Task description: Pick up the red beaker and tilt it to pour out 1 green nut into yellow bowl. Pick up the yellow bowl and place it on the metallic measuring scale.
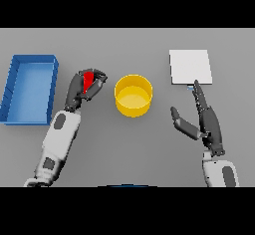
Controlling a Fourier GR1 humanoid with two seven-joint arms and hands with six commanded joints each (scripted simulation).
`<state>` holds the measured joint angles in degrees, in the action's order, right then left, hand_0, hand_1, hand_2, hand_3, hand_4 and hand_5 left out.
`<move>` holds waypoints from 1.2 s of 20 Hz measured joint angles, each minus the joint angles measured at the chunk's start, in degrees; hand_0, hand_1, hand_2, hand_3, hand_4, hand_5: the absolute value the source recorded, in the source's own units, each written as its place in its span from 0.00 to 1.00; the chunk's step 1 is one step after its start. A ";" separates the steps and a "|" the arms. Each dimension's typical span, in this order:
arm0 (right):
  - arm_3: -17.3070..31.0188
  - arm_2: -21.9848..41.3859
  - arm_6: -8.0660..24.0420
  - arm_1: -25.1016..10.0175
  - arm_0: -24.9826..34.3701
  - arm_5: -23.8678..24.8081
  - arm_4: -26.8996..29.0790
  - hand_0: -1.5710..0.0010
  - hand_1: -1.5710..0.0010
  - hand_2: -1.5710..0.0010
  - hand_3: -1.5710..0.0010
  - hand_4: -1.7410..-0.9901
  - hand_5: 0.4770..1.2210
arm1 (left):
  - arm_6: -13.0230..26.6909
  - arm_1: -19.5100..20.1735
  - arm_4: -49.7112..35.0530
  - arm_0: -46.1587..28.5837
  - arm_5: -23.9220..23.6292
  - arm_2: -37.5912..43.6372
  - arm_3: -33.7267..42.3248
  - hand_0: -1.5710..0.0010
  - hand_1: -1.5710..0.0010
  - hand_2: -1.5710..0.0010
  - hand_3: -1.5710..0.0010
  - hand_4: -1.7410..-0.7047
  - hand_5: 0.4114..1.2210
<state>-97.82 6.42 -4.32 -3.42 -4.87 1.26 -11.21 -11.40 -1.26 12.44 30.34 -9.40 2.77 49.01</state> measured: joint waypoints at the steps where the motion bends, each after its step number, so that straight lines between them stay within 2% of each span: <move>1: 0.27 0.49 -0.40 0.49 0.13 0.07 -0.34 1.00 1.00 1.00 1.00 0.65 0.23 | 0.01 -0.26 -0.37 -0.14 0.58 -0.30 0.57 0.17 0.16 0.15 0.21 0.14 0.91; 3: 0.07 -0.04 -0.57 0.38 0.37 -0.35 0.78 1.00 1.00 1.00 1.00 0.65 0.22 | 0.71 -0.68 -0.06 -0.26 0.43 -0.95 1.11 0.11 0.11 0.10 0.14 0.19 0.94; 4: 0.12 -0.08 -0.29 0.64 0.75 -0.40 1.14 1.00 1.00 1.00 1.00 0.65 0.22 | 1.13 -0.29 0.34 -0.03 0.28 -0.70 1.03 0.09 0.08 0.08 0.11 0.15 0.94; 6: 0.21 0.28 -0.43 0.73 0.20 -0.16 0.44 1.00 1.00 1.00 1.00 0.66 0.23 | -1.72 -0.96 -2.83 -0.65 2.42 0.60 2.33 0.06 0.05 0.05 0.07 0.10 0.92; 9: 0.33 -0.17 -1.35 -0.03 0.02 -0.17 0.35 1.00 1.00 1.00 1.00 0.67 0.22 | -1.37 -0.48 -6.53 -0.58 5.03 1.83 5.14 0.03 0.03 0.03 0.04 0.05 0.90; 12: 0.47 0.43 -1.09 0.47 0.34 0.01 -0.27 1.00 1.00 1.00 1.00 0.68 0.23 | 0.60 0.24 -7.51 -0.35 6.20 0.94 8.82 0.01 0.01 0.01 0.02 0.03 0.89; 14: -0.05 0.95 -2.50 0.15 -0.71 -0.11 -1.04 1.00 1.00 1.00 1.00 0.69 0.24 | 2.24 1.66 -6.88 0.58 6.88 -0.24 10.12 0.01 0.01 0.01 0.01 0.02 0.89; 16: 0.02 0.47 -2.16 -0.30 0.14 0.30 -1.25 1.00 1.00 1.00 1.00 0.69 0.24 | 3.28 3.28 -6.23 1.52 7.47 -0.92 9.82 0.01 0.01 0.01 0.01 0.02 0.89; 18: 0.73 0.57 -1.96 -0.48 0.71 0.53 -1.95 1.00 1.00 1.00 1.00 0.69 0.25 | 3.65 4.91 -5.86 2.41 8.17 -1.38 9.30 0.01 0.01 0.01 0.01 0.02 0.90; 19: 0.58 0.84 -3.38 -0.44 -0.33 0.25 -1.91 1.00 1.00 1.00 1.00 0.69 0.25 | 3.60 5.76 -5.71 2.80 8.53 -1.55 8.98 0.01 0.01 0.01 0.01 0.02 0.90; 21: 0.68 0.58 -3.50 -0.56 -0.16 0.82 -2.27 1.00 1.00 1.00 1.00 0.71 0.25 | 3.27 7.45 -4.30 3.49 9.00 -2.91 8.85 0.01 0.01 0.01 0.01 0.01 0.89; 24: 0.44 0.99 -0.97 -0.12 0.40 1.19 -2.93 1.00 1.00 1.00 1.00 0.73 0.24 | 5.84 10.77 0.67 6.03 9.98 -7.47 8.72 0.00 0.00 0.00 0.00 0.01 0.88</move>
<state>-97.38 7.41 -5.29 -3.54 -4.47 2.45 -14.14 -5.56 9.51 13.11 36.37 0.58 -4.70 57.73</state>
